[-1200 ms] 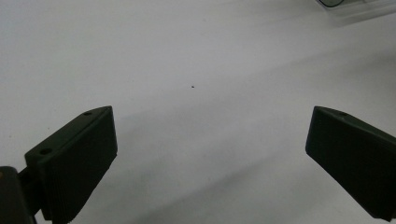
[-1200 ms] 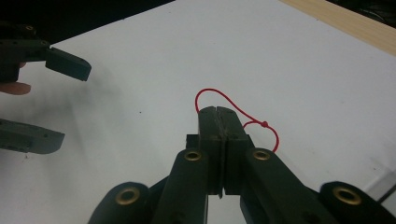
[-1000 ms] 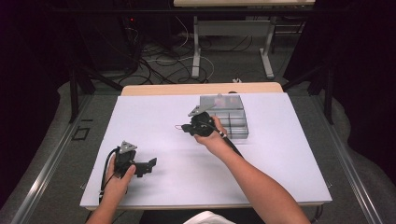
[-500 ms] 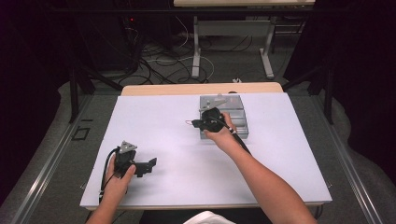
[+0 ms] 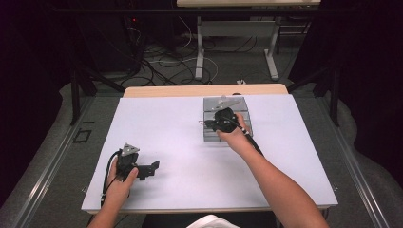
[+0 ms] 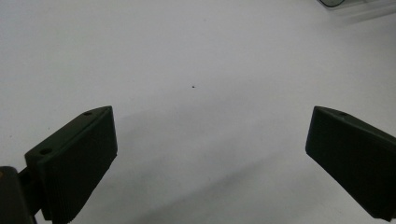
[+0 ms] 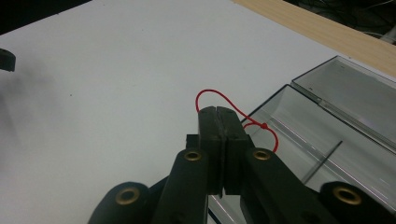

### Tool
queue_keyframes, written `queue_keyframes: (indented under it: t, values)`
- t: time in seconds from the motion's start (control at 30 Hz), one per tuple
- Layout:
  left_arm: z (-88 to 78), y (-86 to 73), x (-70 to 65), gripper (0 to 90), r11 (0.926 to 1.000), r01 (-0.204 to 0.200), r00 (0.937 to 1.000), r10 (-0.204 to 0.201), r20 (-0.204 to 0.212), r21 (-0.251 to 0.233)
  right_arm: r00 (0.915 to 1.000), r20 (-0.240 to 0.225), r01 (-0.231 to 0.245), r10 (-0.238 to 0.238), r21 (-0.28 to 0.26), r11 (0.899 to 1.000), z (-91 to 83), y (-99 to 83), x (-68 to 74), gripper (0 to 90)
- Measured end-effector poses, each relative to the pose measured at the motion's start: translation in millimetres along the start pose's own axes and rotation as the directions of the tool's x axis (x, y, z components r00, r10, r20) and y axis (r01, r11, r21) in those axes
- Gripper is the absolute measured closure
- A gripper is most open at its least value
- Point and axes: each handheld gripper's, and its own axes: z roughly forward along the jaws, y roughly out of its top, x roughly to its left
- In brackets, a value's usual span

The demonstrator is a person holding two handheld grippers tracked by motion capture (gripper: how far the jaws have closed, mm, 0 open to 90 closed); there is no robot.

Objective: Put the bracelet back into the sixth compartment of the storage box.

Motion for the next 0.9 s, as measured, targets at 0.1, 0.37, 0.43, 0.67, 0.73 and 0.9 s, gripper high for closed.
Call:
queue_keyframes:
  t: [0.1, 0.37, 0.43, 0.67, 0.73, 0.9]
  values:
    - [0.0, 0.0, -0.2, 2.4, 1.0, 0.001, 1.0, 0.0, -0.001, 0.002, 0.9999, 0.012, -0.008, 0.008, -0.007, 1.0, -4.0, -2.9, -5.1, 90.0]
    - [-0.5, 0.3, -0.2, 2.4, 1.0, -0.001, 1.0, 0.001, 0.0, 0.01, 0.999, 0.041, -0.016, 0.016, 0.0, 1.0, -15.8, -11.1, -17.8, 90.0]
    - [-0.4, 0.3, -0.2, 2.4, 1.0, -0.001, 1.0, 0.001, 0.0, 0.01, 0.9986, 0.048, -0.023, 0.023, 0.001, 1.0, -18.6, -13.5, -20.6, 90.0]
    - [-0.5, 0.4, -0.4, 2.4, 0.9999, -0.001, 1.0, 0.001, 0.001, 0.012, 0.9979, 0.056, -0.031, 0.031, 0.0, 1.0, -29.6, -19.1, -29.8, 90.0]
    - [-0.6, 0.4, -0.5, 2.4, 0.9999, -0.001, 1.0, 0.001, 0.0, 0.014, 0.9976, 0.063, -0.031, 0.031, 0.002, 1.0, -33.7, -20.3, -31.6, 90.0]
    - [-0.6, 0.3, -0.6, 2.4, 0.9999, 0.0, 1.0, 0.0, 0.0, 0.013, 0.9963, 0.075, -0.043, 0.042, 0.002, 0.999, -41.8, -23.6, -35.6, 90.0]
